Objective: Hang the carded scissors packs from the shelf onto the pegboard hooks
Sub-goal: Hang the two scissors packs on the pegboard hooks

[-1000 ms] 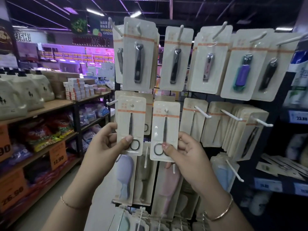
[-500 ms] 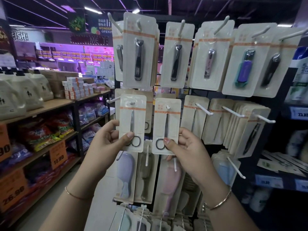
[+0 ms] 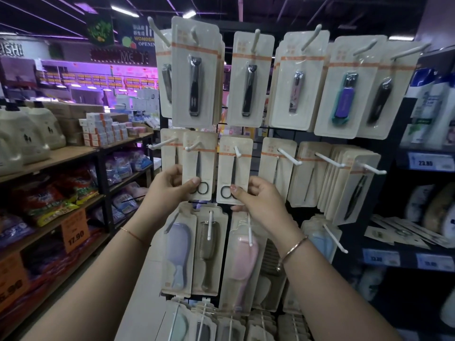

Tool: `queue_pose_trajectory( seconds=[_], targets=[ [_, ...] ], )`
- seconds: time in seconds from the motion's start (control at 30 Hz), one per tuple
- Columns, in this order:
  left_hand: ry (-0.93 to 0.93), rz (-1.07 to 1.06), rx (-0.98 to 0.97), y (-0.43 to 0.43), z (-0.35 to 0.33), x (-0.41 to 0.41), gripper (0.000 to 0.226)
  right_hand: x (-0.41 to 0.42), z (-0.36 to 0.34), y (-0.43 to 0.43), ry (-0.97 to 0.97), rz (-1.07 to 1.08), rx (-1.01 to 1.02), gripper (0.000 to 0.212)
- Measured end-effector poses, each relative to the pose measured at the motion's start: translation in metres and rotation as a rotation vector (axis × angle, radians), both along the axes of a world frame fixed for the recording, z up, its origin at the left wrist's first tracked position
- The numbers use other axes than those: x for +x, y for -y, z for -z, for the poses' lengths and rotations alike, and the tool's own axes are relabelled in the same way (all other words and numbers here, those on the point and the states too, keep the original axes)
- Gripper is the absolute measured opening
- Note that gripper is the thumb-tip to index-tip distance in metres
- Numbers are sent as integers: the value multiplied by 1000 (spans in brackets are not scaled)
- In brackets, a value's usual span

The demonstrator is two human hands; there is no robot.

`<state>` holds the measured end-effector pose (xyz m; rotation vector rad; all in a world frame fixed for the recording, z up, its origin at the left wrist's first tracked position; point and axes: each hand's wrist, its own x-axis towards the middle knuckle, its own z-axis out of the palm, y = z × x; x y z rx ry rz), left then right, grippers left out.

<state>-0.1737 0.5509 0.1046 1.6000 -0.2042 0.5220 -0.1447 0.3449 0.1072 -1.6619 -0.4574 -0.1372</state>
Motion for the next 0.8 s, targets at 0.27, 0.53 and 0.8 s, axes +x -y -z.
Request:
queue_pose_trajectory(
  seconds=[0.27, 0.53, 0.8],
  targets=[
    [-3, -13, -29, -1, 0, 13, 13, 15, 0, -6, -58, 9, 42, 31],
    [-37, -50, 27, 0, -2, 12, 15, 22, 2, -7, -77, 17, 46, 41],
    [-46, -301, 217, 1, 3, -16, 30, -5, -7, 15, 27, 175, -140, 42]
  ],
)
